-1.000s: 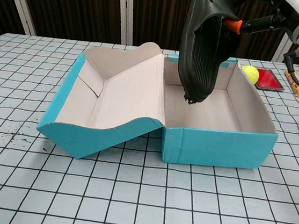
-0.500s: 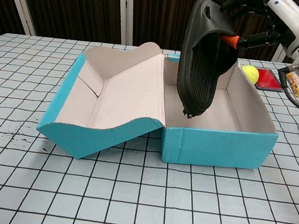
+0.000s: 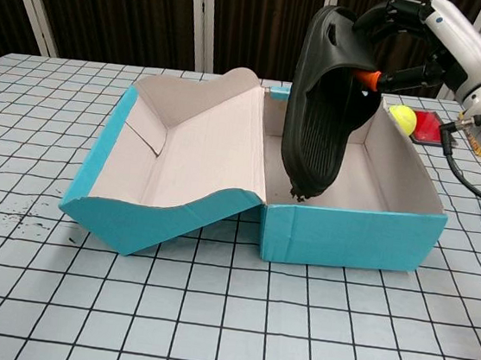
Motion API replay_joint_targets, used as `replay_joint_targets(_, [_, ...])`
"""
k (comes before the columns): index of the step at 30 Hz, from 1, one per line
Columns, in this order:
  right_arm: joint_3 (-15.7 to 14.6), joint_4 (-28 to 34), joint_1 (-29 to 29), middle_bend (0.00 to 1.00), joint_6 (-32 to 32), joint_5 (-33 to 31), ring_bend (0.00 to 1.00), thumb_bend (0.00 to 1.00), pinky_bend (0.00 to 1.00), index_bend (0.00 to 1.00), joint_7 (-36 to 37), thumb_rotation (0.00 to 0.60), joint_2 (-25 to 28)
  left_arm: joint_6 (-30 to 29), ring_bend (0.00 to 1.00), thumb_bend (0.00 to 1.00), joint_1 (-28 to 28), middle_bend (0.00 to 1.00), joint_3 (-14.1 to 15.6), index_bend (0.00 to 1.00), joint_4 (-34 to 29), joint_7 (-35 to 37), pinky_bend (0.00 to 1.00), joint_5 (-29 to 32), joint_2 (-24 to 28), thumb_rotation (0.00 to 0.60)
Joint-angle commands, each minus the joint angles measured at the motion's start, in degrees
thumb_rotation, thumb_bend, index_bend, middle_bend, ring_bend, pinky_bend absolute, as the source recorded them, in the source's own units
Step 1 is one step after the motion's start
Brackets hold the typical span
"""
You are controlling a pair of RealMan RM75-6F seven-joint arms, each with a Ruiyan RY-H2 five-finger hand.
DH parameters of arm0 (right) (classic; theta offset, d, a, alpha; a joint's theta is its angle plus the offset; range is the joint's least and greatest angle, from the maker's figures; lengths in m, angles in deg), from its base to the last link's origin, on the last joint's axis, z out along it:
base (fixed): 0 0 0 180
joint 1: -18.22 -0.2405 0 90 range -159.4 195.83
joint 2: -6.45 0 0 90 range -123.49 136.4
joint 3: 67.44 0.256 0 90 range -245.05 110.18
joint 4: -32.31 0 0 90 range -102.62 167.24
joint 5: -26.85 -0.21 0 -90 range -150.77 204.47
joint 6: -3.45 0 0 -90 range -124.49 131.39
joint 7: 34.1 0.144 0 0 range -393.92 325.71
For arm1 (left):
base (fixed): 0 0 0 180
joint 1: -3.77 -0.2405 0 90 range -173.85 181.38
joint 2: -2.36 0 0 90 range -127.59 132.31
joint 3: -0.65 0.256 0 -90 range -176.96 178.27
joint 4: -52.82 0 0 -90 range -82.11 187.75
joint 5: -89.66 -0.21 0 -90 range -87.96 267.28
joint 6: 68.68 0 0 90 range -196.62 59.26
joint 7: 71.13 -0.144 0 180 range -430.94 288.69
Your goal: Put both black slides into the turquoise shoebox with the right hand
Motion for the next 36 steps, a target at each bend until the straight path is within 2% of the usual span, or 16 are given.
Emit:
replay_joint_targets(1, [-0.3,-1.8,-0.4,0.52,0.6,0.0,0.42,0.32,0.07,0.42,0.5,0.600,-1.1,0.1,0.00,0.35,0.1,0.00,0.0,0.00,0.1,-0.1,0.00,0.0,-0.1,0.600])
replay_joint_targets(21, [-2.7,-9.3,0.3,0.52,1.2,0.4,0.42,0.32,0.07,0.42,4.4,0.600,-4.6,0.5,0.00,0.35,0.4,0.00,-0.1,0.00,0.3,-0.8,0.00,0.7,-0.5,0.600])
replay_joint_targets(36, [-5.2,-11.7,0.3,0.52,2.5,1.7,0.42,0.32,0.07,0.42,2.4,0.600,-6.0,0.4,0.00,0.35,0.3,0.00,-0.1,0.00,0.3,-0.4,0.00,0.6,-0.3,0.600])
